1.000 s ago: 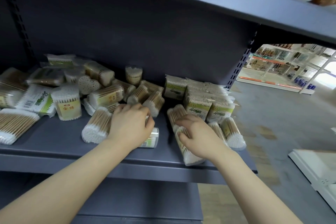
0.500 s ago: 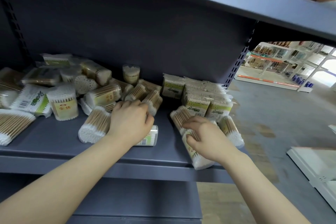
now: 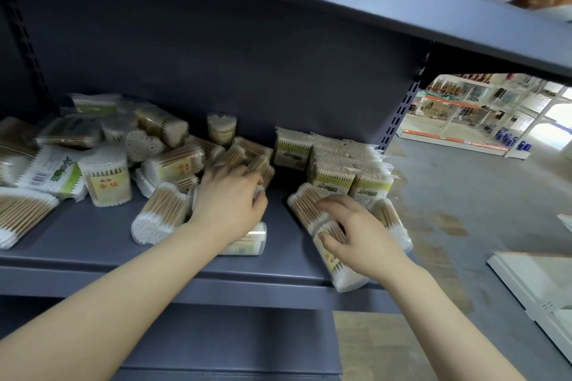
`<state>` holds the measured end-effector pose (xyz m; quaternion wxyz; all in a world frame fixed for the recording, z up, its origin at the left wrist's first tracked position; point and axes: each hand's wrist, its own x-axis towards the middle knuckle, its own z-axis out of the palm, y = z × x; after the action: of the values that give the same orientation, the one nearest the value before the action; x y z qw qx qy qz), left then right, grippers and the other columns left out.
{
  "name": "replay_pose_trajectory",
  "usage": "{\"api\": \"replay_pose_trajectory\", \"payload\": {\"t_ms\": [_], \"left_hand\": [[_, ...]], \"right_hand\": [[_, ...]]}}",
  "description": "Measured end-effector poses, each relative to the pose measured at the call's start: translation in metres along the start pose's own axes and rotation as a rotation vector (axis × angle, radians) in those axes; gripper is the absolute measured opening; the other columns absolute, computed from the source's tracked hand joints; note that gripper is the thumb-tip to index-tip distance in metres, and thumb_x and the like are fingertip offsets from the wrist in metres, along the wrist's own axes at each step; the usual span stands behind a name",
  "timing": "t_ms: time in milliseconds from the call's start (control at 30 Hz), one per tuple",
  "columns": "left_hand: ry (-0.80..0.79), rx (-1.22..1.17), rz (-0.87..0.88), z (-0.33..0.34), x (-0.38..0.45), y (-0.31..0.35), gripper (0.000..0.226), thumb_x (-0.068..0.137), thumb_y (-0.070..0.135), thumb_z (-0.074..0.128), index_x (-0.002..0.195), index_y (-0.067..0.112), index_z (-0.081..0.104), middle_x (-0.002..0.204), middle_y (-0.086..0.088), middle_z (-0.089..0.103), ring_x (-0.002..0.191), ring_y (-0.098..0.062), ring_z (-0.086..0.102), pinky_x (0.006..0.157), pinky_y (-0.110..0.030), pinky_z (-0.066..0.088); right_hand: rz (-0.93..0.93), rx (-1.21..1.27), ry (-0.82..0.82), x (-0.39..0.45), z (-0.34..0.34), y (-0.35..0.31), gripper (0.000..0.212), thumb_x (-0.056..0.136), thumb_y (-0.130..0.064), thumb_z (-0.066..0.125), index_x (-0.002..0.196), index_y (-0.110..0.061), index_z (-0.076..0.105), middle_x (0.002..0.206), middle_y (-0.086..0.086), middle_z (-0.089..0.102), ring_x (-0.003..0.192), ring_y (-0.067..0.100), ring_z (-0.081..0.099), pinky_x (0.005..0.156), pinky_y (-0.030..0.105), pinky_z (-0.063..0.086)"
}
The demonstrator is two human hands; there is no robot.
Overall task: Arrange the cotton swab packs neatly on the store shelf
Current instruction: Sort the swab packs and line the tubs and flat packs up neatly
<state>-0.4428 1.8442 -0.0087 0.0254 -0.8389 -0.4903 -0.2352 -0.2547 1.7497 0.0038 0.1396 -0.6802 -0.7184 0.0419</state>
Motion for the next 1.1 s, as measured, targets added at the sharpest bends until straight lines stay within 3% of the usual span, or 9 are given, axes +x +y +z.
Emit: {"api": "replay_pose_trajectory", "payload": {"t_ms": [100,567,733,1100], "left_hand": [[-0.048,-0.035,0.037,0.000,0.006,0.010,0.028,0.092,0.034,0.041,0.111,0.023,0.058,0.115,0.004,0.057,0.109,-0.022,0.046,0.091,-0.033,0.029],[-0.128,-0.074,0.011,0.009,0.013,0.016,0.029,0.093,0.027,0.042,0.116,0.024,0.058,0.121,0.004,0.056,0.115,-0.022,0.044,0.095,-0.033,0.029],[-0.134,-0.066,0.000,0.010,0.012,0.013,0.029,0.091,0.025,0.043,0.115,0.024,0.058,0.122,0.003,0.056,0.115,-0.022,0.043,0.096,-0.033,0.028],[-0.139,-0.066,0.007,0.007,0.010,0.012,0.029,0.090,0.024,0.044,0.115,0.023,0.058,0.121,0.003,0.056,0.115,-0.023,0.044,0.095,-0.033,0.031]], "right_hand": [[0.037,-0.006,0.012,-0.001,0.001,0.000,0.056,0.085,-0.028,0.057,0.138,-0.021,0.040,0.140,-0.004,0.039,0.128,0.017,0.038,0.104,0.031,0.035],[0.127,-0.100,0.022,-0.006,0.004,-0.004,0.074,0.080,-0.042,0.063,0.142,-0.021,0.029,0.129,0.004,0.037,0.123,0.022,0.033,0.102,0.029,0.030],[0.146,-0.063,-0.001,-0.007,0.008,-0.007,0.072,0.079,-0.040,0.061,0.141,-0.023,0.028,0.125,0.003,0.044,0.119,0.023,0.041,0.097,0.035,0.039],[0.120,-0.086,-0.027,-0.012,0.012,-0.019,0.057,0.079,-0.029,0.061,0.131,-0.025,0.038,0.125,-0.004,0.042,0.109,0.024,0.047,0.082,0.032,0.042]]}}
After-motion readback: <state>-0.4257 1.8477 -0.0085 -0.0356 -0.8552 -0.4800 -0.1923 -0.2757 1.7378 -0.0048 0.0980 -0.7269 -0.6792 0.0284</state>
